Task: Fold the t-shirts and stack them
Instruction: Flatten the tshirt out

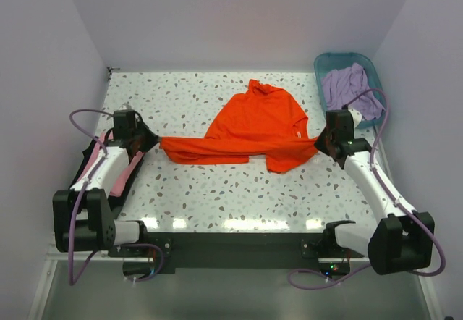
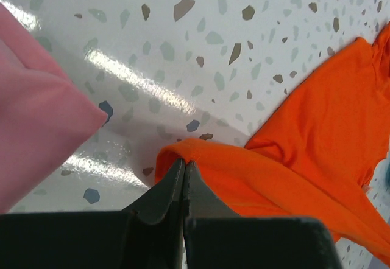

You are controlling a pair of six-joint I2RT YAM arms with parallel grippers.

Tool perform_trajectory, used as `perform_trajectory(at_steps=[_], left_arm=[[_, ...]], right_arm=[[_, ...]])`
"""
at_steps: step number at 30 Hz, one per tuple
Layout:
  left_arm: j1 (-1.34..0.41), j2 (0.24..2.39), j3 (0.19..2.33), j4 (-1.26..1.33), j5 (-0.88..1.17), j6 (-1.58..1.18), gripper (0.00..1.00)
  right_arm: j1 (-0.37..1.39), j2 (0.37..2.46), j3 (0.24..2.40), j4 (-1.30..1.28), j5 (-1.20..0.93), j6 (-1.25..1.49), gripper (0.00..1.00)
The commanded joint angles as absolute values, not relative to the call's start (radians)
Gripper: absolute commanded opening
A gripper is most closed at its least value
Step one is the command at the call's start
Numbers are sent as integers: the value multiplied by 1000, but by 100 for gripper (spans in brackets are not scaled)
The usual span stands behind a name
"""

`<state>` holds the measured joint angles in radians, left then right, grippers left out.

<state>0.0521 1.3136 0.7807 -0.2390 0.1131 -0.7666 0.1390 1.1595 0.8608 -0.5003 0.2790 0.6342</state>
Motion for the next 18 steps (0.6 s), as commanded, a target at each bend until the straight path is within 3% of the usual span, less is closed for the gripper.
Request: perform_trajectory(at_steps=[1,6,9,10,11,13,18], left_arm=[[57,1293,735,-186,173,-769,0],[57,1261,667,-190,216,-744,7],[57,1227,620,-195,210,-742,28],[57,1217,611,-198,212,-744,42],[57,1215,603,-199,204,-744,47],[58,1207,585,-199,201,-744,51],[57,1187,558,-216,183,-756,48]], right_arm=[[101,1201,910,-515,229,575,0],[97,1203,913,-522,207,571,0],[95,1190,907,-529,207,565,0],[95,1190,905,-532,209,561,0],[95,1190,902,-532,210,563,0],[95,1195,900,-528,198,563,0],[95,1206,900,-520,189,563,0]])
